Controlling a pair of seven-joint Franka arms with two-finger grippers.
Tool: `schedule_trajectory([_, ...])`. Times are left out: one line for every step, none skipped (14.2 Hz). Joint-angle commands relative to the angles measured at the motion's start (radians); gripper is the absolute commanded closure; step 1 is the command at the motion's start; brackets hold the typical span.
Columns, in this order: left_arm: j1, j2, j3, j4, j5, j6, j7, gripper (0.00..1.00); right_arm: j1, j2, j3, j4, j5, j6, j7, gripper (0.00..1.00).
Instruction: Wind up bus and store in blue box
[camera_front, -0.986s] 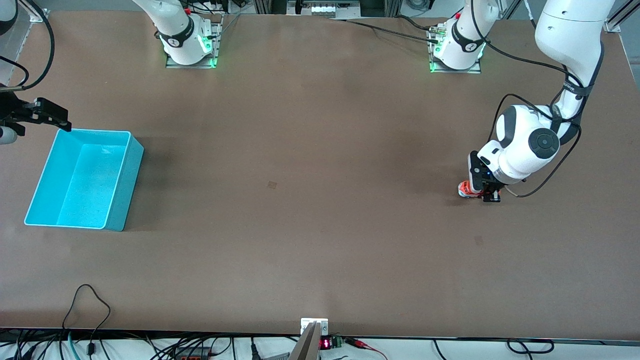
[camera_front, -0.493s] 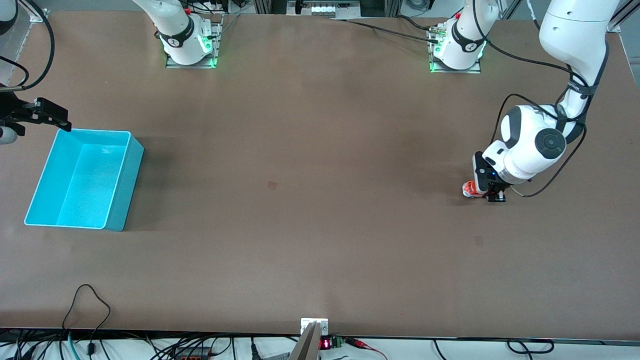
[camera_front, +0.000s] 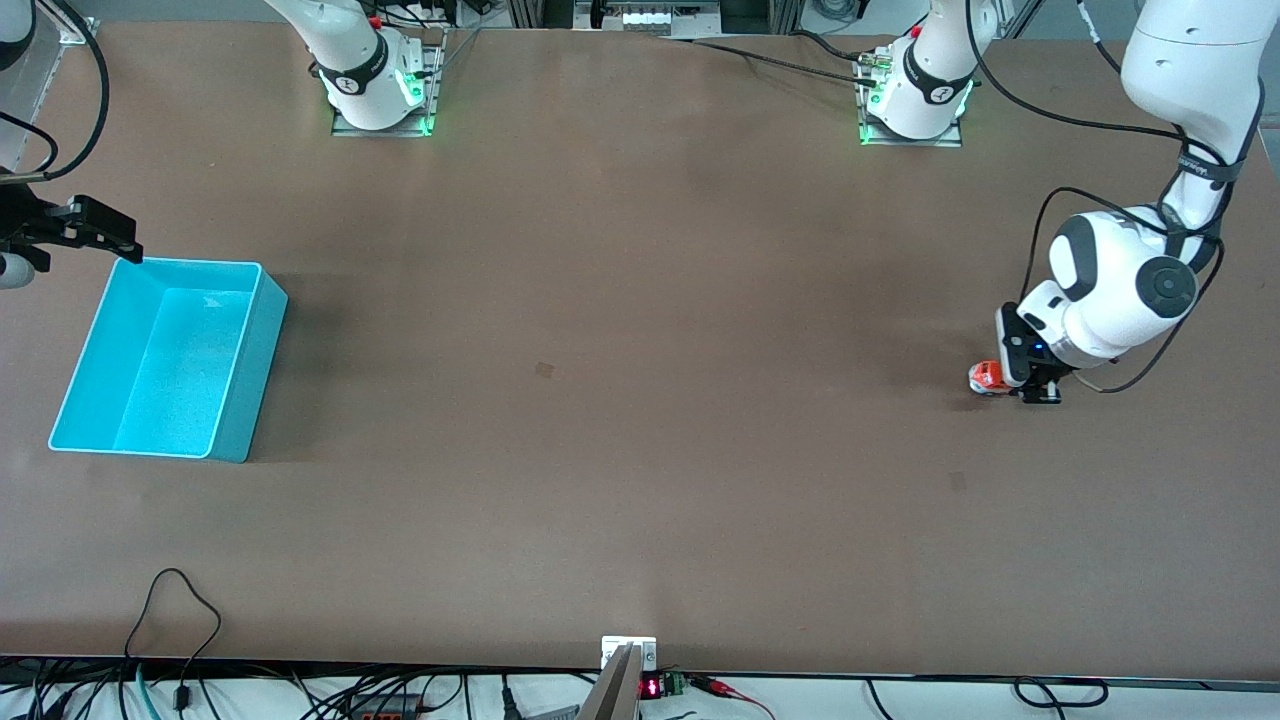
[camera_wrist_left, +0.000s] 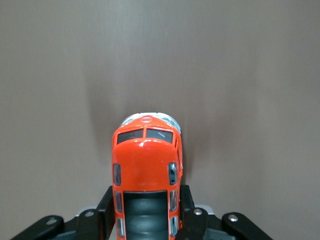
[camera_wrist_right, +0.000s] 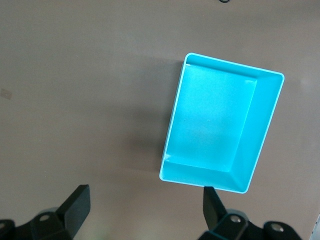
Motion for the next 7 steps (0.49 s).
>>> schedule_trajectory([0.086,0.125,-0.007,0.041,0.014,-0.001,0.076,0.76,-0.006,0.009,0.004,0.020,-0.010,-0.007,0.003,0.00])
schedule_trajectory([0.108,0.138,-0.007,0.049,0.014,0.000,0.102,0.76,-0.006,0.009,0.004,0.020,-0.010,-0.007,0.003,0.00])
schedule_trajectory([0.131,0.151,-0.007,0.057,0.014,0.000,0.134,0.76,-0.007,0.009,0.004,0.020,-0.010,-0.007,0.003,0.00])
schedule_trajectory([0.155,0.157,-0.007,0.066,0.014,0.000,0.160,0.76,-0.006,0.009,0.004,0.020,-0.010,-0.007,0.003,0.00])
schedule_trajectory([0.169,0.172,-0.006,0.083,0.014,0.000,0.180,0.75,-0.006,0.007,0.004,0.020,-0.010,-0.007,0.003,0.00])
schedule_trajectory([0.188,0.191,-0.007,0.104,0.014,0.000,0.212,0.75,-0.006,0.009,0.004,0.020,-0.010,-0.007,0.003,0.00])
schedule_trajectory([0.204,0.195,-0.007,0.112,0.014,0.000,0.239,0.75,-0.006,0.009,0.004,0.020,-0.010,-0.007,0.003,0.00])
